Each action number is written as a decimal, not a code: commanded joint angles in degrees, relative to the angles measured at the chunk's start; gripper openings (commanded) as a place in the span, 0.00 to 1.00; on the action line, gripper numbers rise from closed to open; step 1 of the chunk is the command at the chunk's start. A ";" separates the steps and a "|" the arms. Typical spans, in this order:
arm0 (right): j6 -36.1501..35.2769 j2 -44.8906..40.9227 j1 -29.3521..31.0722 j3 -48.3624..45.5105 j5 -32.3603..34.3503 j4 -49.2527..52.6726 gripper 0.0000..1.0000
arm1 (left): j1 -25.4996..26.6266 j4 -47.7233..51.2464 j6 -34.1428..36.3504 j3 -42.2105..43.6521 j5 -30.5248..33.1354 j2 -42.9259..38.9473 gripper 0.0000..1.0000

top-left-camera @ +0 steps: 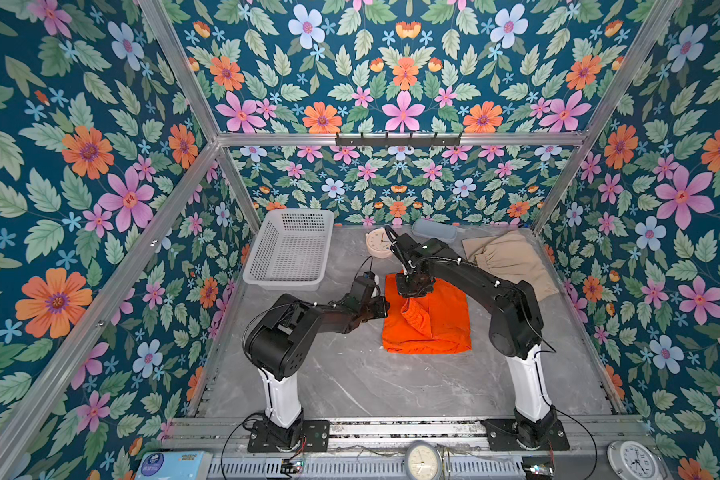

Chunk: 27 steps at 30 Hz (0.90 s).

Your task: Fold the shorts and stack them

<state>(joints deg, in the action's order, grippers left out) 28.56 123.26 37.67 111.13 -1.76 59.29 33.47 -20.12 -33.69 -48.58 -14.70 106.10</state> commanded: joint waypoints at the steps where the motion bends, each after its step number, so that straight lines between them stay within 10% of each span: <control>1: 2.36 1.39 0.30 0.95 -6.56 -2.17 0.51 | -0.49 5.24 -0.43 0.05 2.91 -1.36 0.30; 12: 4.38 -21.75 -10.35 -20.95 -22.34 -19.20 0.67 | -2.71 10.48 -2.16 2.41 2.06 -18.09 0.52; 21: 0.26 -33.96 -35.43 -50.04 -40.26 -33.33 0.68 | -1.06 5.18 -6.54 -1.27 -7.84 -7.51 0.59; 27: -2.58 -29.58 -41.09 -56.27 -41.53 -35.07 0.68 | -0.87 9.70 -6.48 -3.66 -4.54 -2.39 0.56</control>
<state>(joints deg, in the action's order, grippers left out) 27.92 91.96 -2.50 55.94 -40.51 26.55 32.62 -12.16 -40.14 -51.59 -20.56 102.80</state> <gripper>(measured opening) 0.682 0.561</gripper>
